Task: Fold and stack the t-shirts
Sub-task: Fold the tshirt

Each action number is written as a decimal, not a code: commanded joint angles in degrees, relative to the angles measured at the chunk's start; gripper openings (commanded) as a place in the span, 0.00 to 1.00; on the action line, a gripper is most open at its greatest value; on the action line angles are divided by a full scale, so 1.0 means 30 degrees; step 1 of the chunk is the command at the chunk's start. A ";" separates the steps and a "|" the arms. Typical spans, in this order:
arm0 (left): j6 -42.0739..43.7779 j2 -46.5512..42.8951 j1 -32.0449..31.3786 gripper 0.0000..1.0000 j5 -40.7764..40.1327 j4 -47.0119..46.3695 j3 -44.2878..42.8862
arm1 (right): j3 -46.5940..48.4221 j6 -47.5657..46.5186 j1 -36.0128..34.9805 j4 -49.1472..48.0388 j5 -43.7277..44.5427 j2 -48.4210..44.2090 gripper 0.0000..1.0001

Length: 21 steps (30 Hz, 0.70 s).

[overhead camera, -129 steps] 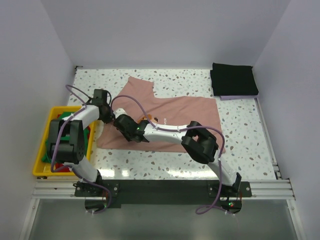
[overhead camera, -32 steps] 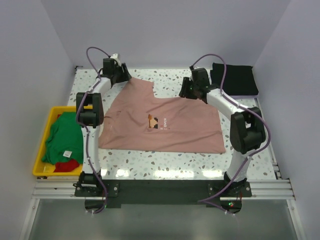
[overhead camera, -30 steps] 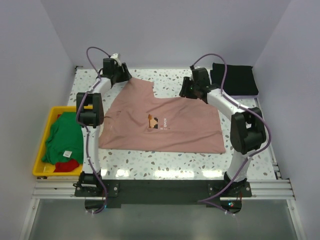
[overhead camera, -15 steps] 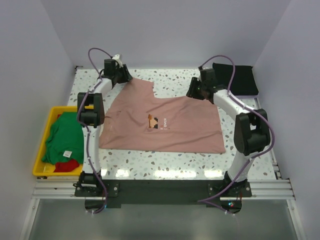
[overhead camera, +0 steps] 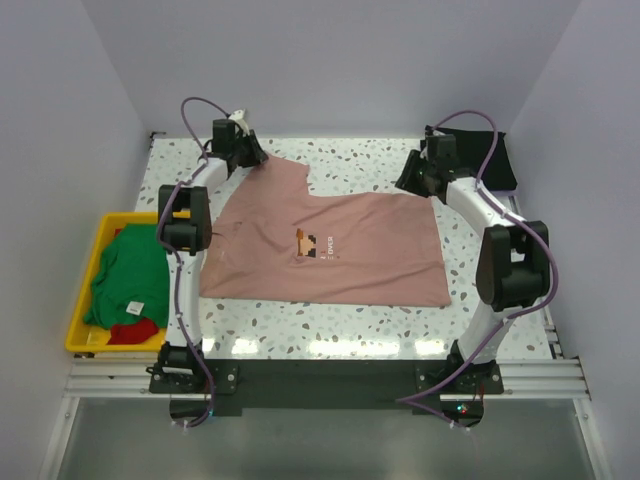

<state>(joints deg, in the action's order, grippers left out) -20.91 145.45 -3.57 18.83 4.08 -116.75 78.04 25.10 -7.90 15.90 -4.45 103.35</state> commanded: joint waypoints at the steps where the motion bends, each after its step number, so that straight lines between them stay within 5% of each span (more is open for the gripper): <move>1: -0.0326 -0.0493 0.0019 0.23 0.0316 -0.1704 -0.0927 | -0.0027 0.0303 0.0551 0.0119 0.0251 -0.0525 0.40; 13: -0.0999 -0.2104 0.0253 0.05 0.0315 -0.2823 -0.0840 | 0.1085 0.0041 0.2019 0.0852 0.1424 0.2137 0.36; 21: -0.1352 -0.2370 0.0546 0.02 0.0549 -0.3264 -0.0341 | 0.2345 -0.0399 0.2369 0.1380 0.3150 0.3958 0.35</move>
<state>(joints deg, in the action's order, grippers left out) -24.29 142.04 -2.85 19.35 -2.22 -116.90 81.47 24.93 -1.45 19.49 1.23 115.18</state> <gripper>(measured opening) 0.029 0.352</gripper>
